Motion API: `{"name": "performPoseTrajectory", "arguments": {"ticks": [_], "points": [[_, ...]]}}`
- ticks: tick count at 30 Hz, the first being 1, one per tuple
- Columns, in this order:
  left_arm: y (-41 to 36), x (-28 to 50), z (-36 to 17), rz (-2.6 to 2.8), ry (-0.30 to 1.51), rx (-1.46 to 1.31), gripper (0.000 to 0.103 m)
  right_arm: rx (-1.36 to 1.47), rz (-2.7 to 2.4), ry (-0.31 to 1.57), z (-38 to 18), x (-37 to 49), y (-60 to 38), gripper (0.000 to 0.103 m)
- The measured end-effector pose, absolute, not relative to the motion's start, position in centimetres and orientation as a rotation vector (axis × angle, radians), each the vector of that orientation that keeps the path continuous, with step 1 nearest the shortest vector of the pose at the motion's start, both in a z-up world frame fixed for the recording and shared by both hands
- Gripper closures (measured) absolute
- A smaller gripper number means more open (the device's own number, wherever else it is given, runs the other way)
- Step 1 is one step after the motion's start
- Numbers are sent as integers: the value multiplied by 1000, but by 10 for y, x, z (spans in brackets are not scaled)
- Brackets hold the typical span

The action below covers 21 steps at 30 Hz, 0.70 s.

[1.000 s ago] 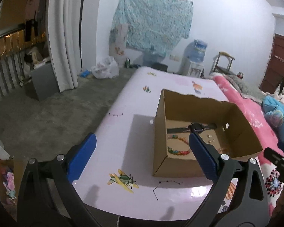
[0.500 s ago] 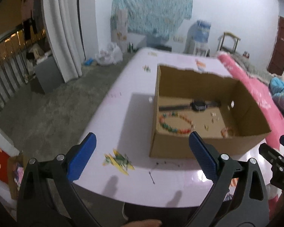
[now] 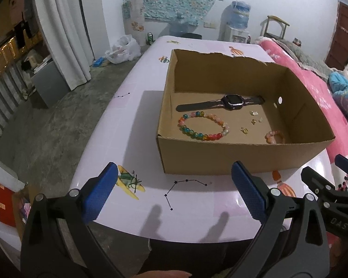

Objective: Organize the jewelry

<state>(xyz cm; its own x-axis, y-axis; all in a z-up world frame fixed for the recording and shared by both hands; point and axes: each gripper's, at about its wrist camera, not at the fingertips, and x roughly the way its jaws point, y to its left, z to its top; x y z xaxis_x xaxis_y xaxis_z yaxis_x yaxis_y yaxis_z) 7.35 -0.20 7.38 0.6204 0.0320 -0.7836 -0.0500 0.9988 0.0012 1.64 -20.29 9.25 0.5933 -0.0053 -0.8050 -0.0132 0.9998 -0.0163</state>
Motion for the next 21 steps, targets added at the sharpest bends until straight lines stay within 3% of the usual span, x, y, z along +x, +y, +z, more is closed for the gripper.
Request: {"name": "performPoseTrajectory", "arguments": {"ticks": [21], "points": [[-9,72,78,33,913,-20,8,12,9,939,94,14,-213,7]]}}
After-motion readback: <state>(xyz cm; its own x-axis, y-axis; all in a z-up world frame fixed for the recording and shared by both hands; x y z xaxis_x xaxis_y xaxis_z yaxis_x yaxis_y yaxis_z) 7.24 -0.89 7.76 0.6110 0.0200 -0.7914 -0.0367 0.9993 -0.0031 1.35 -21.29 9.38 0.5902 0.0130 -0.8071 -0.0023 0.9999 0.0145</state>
